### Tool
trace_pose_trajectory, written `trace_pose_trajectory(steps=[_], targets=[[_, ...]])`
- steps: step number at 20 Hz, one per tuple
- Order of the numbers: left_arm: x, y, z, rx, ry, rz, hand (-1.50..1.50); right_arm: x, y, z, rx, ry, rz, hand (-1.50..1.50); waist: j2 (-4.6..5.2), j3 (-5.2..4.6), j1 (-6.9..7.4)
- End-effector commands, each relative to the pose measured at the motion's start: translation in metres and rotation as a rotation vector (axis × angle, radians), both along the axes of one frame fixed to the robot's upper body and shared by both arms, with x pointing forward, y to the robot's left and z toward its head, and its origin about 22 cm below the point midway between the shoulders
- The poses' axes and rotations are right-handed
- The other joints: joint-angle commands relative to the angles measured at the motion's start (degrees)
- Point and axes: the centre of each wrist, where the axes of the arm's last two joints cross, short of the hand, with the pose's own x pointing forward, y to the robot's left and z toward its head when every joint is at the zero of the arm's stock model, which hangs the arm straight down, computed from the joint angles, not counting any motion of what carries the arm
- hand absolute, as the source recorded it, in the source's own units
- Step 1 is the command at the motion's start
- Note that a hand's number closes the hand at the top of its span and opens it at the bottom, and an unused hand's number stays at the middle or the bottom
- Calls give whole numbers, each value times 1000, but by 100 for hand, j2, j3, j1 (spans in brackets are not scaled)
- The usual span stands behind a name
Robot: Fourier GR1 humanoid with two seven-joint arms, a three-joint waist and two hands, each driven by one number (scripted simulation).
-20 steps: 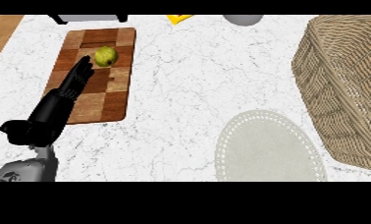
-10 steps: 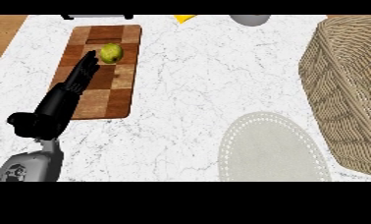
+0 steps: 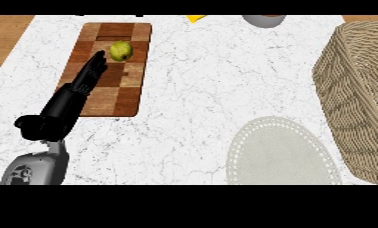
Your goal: Pick the tomato from the placemat and place it in the basket
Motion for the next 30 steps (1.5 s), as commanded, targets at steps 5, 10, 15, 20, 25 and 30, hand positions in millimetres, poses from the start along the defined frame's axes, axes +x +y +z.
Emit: trace_pose_trajectory(steps=[5, 10, 15, 20, 25, 30], targets=[[5, 10, 0, 0, 7, -13, 0, 61, -37, 50, 181, -17, -94, 150, -14, 10, -18], [6, -17, 4, -16, 14, 8, 0, 98, -84, 50, 167, 37, -80, 150, -26, 17, -49], [13, -3, -10, -12, 11, 4, 0, 127, -107, 12, 135, 80, -86, 150, -21, 16, -56], [-5, 5, -24, -15, 12, 14, 0, 149, -109, -10, 127, -7, -92, 150, -32, 15, -79], [9, -9, 5, -7, -2, 13, 0, 172, -129, -35, 64, -69, -140, 150, -23, 19, -44], [4, 17, -18, -26, 9, 19, 0, 179, -143, -26, 264, -105, -166, -150, -39, 14, -120]])
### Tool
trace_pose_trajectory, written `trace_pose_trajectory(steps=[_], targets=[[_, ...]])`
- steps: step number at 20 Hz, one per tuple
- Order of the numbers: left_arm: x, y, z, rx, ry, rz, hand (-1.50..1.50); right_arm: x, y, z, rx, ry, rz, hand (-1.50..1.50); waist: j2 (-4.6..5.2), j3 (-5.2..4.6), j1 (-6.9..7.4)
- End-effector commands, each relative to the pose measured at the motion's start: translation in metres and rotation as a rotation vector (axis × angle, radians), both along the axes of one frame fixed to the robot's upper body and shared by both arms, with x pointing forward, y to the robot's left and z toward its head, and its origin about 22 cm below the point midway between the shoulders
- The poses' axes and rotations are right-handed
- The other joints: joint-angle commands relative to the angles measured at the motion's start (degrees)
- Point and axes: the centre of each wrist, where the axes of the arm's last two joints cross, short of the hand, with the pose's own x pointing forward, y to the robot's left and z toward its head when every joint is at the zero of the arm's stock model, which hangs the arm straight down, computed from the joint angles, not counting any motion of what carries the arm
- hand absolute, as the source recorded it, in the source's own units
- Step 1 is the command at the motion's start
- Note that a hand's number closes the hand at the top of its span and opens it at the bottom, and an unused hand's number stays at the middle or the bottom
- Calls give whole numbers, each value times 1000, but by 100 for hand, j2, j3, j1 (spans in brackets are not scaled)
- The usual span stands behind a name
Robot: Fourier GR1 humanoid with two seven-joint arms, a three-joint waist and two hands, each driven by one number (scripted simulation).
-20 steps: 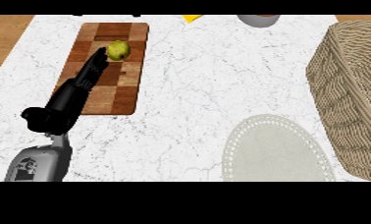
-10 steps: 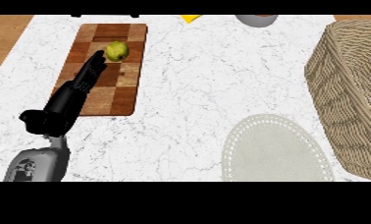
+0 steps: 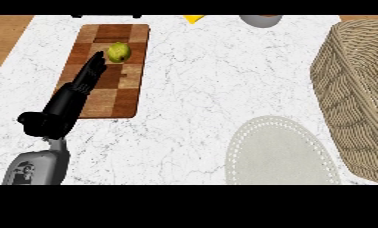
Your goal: Pick the tomato from the placemat and place it in the basket
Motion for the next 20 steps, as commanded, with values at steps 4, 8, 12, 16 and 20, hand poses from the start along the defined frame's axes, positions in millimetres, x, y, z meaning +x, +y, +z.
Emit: trace_pose_trajectory(steps=[4, 8, 12, 16, 20], targets=[[5, -2, -6, 8, 2, -2, 0, 28, 1, -12, -16, -39, 32, -150, -8, -4, -41], [-12, -1, 2, 10, 3, 11, 0, 24, -18, -11, 10, -71, 53, -150, -15, -3, -37], [0, -1, 15, 12, -5, 11, 0, 7, -34, 20, 108, -104, 105, -150, -24, -4, -94], [2, 3, 20, -4, -3, 15, 0, 6, -46, 33, 269, -123, 61, -150, -27, -3, -88], [-9, -9, 2, 0, -10, 5, 0, -5, -83, 56, 358, -69, 26, -150, -9, -1, -26]])
